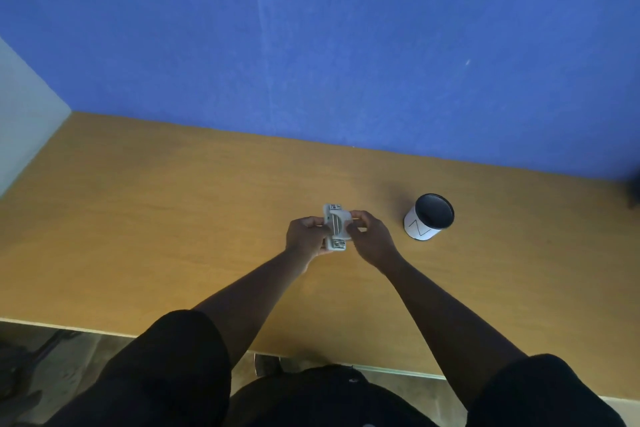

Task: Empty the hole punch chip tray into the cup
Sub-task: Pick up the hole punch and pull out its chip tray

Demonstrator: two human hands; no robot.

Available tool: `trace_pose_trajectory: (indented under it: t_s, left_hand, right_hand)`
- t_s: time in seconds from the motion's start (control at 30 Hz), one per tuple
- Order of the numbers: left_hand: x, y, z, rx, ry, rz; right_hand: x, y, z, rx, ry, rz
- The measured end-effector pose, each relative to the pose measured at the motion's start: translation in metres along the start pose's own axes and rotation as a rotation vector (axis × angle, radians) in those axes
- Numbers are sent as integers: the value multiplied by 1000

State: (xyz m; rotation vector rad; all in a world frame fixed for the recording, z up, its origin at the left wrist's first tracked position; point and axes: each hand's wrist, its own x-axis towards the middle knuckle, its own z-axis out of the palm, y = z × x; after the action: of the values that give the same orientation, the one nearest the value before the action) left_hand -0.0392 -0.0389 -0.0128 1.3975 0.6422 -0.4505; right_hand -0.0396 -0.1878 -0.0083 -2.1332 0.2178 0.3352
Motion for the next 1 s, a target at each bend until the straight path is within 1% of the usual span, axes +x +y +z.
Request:
trace_pose_trajectory:
  t_s: [0.1,0.17,0.27,0.37,0.47,0.6,0.67,0.8,0.9,1.0]
  left_hand:
    - [-7,2,8,11,1,24]
    - [-9,1,13,55,10,52]
    - [-10,-2,18,126,24,145]
    - [-16,-2,20,127,-7,216]
    - [-20,-2,22,101,-35,263]
    - [-22,-2,24,160,-17,366]
    - [-24,-2,25,190,-22,399]
    - [-27,-1,25,248,-46,405]
    - [-29,4,24,274,-79,336]
    - [-23,0,22,288,-118,259]
  right_hand:
    - [2,-1,-2,-48,-12,-15]
    - [4,0,-5,-33,-24,-3]
    - [7,2,-10,169,-86,71]
    - [5,1,-15,398,-158,174]
    - [2,4,-17,563,-230,191]
    - [-2,9,-16,716,-233,268]
    - [-4,10,-16,745,-226,289]
    - [-5,10,-16,744,-219,293]
    - [-5,10,-17,701,-204,283]
    - [-3,10,-19,614,-149,283]
